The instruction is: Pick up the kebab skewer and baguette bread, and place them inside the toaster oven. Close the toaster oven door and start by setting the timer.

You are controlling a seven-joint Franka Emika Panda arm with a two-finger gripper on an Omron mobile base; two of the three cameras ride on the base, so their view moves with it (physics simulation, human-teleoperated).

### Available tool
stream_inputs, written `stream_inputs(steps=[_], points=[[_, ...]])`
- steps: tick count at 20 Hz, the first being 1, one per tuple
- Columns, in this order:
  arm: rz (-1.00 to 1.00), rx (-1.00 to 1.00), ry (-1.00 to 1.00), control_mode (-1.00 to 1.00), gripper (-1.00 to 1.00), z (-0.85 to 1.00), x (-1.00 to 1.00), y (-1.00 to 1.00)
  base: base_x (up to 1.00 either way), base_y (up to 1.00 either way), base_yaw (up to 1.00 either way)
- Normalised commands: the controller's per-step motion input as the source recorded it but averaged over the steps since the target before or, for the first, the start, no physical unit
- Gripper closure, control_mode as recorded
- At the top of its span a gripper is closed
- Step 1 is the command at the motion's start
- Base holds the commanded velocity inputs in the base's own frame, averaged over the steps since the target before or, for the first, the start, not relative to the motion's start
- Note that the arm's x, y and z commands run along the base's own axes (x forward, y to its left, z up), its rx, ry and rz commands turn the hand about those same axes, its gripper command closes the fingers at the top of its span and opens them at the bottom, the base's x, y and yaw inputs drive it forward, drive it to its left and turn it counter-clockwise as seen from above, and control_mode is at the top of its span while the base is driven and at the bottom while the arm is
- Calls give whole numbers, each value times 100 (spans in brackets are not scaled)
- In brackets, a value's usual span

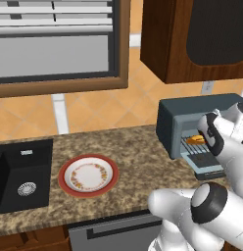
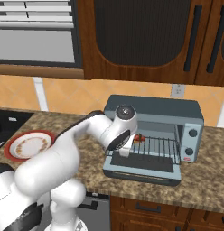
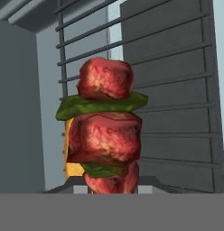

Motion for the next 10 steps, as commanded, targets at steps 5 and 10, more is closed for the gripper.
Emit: stream_inputs(steps=[5,10], points=[[0,0,0,-100,100,-13,21,-1,0,0,0],[0,0,0,-100,100,-8,15,-1,0,0,0]])
